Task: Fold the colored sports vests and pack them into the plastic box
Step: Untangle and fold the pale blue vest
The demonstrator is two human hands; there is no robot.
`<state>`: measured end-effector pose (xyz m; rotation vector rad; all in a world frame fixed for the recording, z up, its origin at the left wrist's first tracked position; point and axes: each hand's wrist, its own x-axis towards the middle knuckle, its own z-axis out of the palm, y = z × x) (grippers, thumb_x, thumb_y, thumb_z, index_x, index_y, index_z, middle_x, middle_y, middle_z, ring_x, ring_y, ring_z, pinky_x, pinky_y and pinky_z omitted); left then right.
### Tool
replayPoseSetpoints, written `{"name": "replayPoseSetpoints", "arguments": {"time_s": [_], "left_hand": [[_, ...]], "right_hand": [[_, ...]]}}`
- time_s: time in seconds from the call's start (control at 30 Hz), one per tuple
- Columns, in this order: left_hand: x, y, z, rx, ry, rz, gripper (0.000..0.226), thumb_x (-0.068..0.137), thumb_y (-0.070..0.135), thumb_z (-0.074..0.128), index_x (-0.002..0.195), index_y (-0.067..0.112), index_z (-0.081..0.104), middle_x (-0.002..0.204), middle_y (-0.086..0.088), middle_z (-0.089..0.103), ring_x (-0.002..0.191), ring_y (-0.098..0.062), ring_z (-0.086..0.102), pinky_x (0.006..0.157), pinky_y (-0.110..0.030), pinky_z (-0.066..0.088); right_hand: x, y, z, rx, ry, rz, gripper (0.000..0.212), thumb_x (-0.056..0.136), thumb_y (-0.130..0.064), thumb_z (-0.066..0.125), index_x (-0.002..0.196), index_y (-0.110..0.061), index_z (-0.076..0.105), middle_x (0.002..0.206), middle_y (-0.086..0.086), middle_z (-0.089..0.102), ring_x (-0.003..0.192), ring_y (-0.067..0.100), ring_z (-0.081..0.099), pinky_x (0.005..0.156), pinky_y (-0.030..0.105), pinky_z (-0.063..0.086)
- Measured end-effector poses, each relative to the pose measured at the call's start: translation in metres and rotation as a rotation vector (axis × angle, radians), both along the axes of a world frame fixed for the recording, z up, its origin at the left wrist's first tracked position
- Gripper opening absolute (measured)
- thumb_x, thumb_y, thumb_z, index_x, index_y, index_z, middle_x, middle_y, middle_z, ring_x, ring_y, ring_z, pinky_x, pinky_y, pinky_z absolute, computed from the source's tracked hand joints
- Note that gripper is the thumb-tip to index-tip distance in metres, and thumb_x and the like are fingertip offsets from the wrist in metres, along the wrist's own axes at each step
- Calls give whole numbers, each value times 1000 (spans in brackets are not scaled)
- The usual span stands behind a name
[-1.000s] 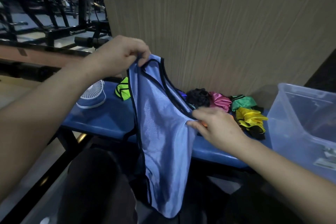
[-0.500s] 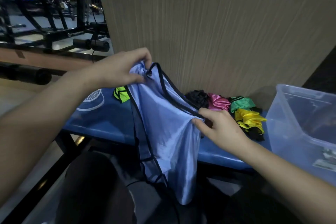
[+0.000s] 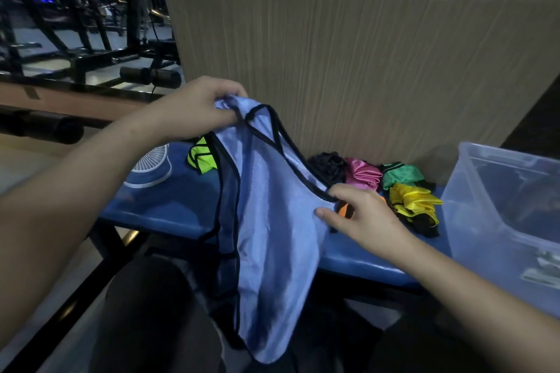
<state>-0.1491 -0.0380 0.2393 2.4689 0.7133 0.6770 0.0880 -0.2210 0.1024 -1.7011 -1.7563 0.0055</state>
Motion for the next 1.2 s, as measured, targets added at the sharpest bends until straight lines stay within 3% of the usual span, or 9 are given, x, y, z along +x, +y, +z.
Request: {"name": "replayPoseSetpoints", "arguments": {"time_s": [0.1,0.27,0.4,0.6,0.67,0.77,0.87,1.03,1.2], "left_hand": [[10,-7,-2,-113,-84,-42,5,89,19,71,90,15,67,82,-2,68,72,-7,58,67,-23,44],[42,-20,-21,-235,-127,-15,6,88,13,69,90,11,63,77,3,60,67,-6,52,60,-24,39],[53,-30,-30,-355,-131,-122,16,83,26,69,93,15,61,81,3,62,73,-7,55,68,-27,42],[45,-37,-33,-653,-66,-315,35,87,17,63,118,4,55,100,-14,63,92,-24,62,81,-38,49],[44,-41,-37,-688,-49,-371,35,95,15,61,126,2,51,106,-17,65,95,-25,63,84,-35,51],[46,-45,-41,-662,-25,-418,35,100,18,57,131,3,49,119,-25,63,102,-24,63,86,-33,50],[43,-41,-39,-685,-44,-413,35,101,26,55,128,4,55,117,-28,64,104,-29,65,92,-38,51],[34,-18,-32,-274,57,-145,28,91,25,72,117,21,63,108,-8,72,97,-14,67,94,-34,49],[23,10,-24,122,331,28,32,88,20,72,119,20,64,115,3,67,107,-17,62,92,-31,48]], "right_hand": [[-8,3,1,40,111,-131,35,83,-17,78,107,-28,55,96,-9,50,77,7,54,75,35,47],[-57,7,42,92,601,93,8,95,-17,66,96,-13,59,79,16,59,62,15,56,60,32,48],[-73,21,65,20,878,115,26,100,-26,57,106,-2,65,96,16,69,82,14,68,76,39,57],[-61,30,68,-9,1114,76,49,96,-48,58,104,0,62,82,10,69,77,20,65,87,50,58],[-57,29,70,-42,1149,82,56,96,-49,59,109,5,63,70,5,66,67,15,65,78,43,60],[-53,29,72,-51,1172,70,32,99,-32,60,97,-1,64,62,-1,66,56,12,62,59,27,53],[-48,28,73,-80,1160,57,13,99,-18,57,95,-6,61,71,5,66,62,18,63,58,29,53],[-21,21,76,-83,992,-19,6,82,-9,57,85,-7,61,80,15,51,73,28,48,70,41,39],[19,8,88,-110,669,-143,21,86,4,49,72,-6,60,70,12,53,69,21,47,63,34,33]]}}
